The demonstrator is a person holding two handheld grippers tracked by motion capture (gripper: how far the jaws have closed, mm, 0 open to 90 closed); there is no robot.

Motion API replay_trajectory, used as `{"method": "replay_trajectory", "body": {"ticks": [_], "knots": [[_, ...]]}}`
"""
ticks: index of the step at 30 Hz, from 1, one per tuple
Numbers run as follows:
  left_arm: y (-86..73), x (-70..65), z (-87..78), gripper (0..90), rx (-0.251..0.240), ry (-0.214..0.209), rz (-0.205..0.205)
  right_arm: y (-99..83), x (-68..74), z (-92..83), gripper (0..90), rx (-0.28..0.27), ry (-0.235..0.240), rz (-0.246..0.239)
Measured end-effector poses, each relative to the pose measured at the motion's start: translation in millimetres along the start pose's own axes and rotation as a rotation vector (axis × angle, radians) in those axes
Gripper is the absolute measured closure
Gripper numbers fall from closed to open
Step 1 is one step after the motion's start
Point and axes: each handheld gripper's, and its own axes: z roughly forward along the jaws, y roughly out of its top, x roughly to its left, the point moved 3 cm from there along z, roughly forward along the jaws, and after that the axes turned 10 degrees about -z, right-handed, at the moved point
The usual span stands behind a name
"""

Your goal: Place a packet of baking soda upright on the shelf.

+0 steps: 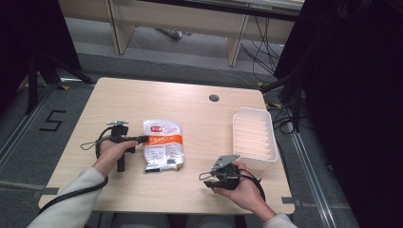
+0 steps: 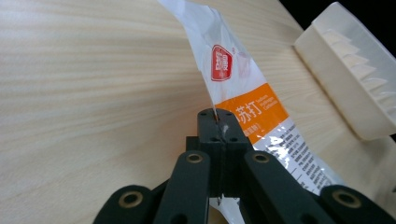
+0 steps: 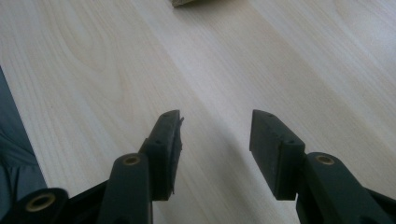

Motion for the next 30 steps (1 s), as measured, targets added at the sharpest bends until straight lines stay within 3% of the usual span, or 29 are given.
{"method": "replay_trajectory", "body": {"ticks": [1, 3, 4, 5, 7, 9, 10, 16, 19, 21, 22, 23, 26, 28, 30], "knots": [[1.2, -2.0, -2.1, 89.6, 0.003, -0.012, 0.009, 0.2, 0.4, 2.2, 54.0, -0.032, -0.014, 0.009], [2.8, -5.9, -6.0, 89.6, -0.007, -0.033, 0.032, 0.3, -0.5, 0.6, 54.0, -0.022, -0.011, 0.006], [3.4, -10.1, -6.3, 89.7, -0.032, -0.053, 0.016, 0.8, -0.8, 0.7, 54.5, -0.036, -0.02, 0.003], [3.5, -11.5, -9.6, 89.6, -0.026, -0.064, 0.036, 1.7, -1.1, -1.3, 55.5, -0.046, -0.017, 0.005], [3.4, -18.9, -14.3, 89.7, -0.047, -0.089, 0.023, 4.8, -4.9, -5.9, 55.5, -0.079, -0.049, -0.025], [3.2, -23.8, -21.1, 89.7, -0.054, -0.118, 0.048, 9.0, -7.3, -12.1, 54.7, -0.088, -0.056, -0.027], [3.1, -28.5, -23.0, 89.7, -0.073, -0.134, 0.038, 11.1, -7.7, -13.8, 54.1, -0.093, -0.056, -0.024], [-1.2, -47.5, -36.0, 89.7, -0.08, -0.208, 0.103, 25.5, -16.6, -26.7, 51.1, -0.084, -0.056, -0.078], [-8.9, -58.4, -47.2, 89.7, -0.084, -0.249, 0.136, 35.0, -21.8, -33.7, 49.5, -0.108, -0.069, -0.093], [-12.6, -62.4, -52.6, 89.7, -0.084, -0.261, 0.152, 43.0, -25.8, -39.4, 47.7, -0.12, -0.055, -0.121], [-14.5, -64.1, -54.8, 89.7, -0.087, -0.265, 0.156, 46.8, -27.5, -43.4, 46.9, -0.121, -0.067, -0.112], [-16.1, -65.3, -56.8, 89.7, -0.086, -0.269, 0.164, 51.6, -30.2, -46.6, 46.3, -0.123, -0.067, -0.145], [-19.9, -69.6, -61.1, 89.7, -0.086, -0.283, 0.178, 65.9, -32.0, -57.9, 44.5, -0.108, -0.062, -0.113], [-21.6, -72.3, -62.6, 89.7, -0.084, -0.296, 0.192, 76.0, -34.6, -63.1, 44.4, -0.092, -0.046, -0.155], [-22.4, -73.7, -63.2, 89.7, -0.084, -0.3, 0.196, 80.4, -35.4, -65.8, 43.9, -0.078, -0.05, -0.159]]}}
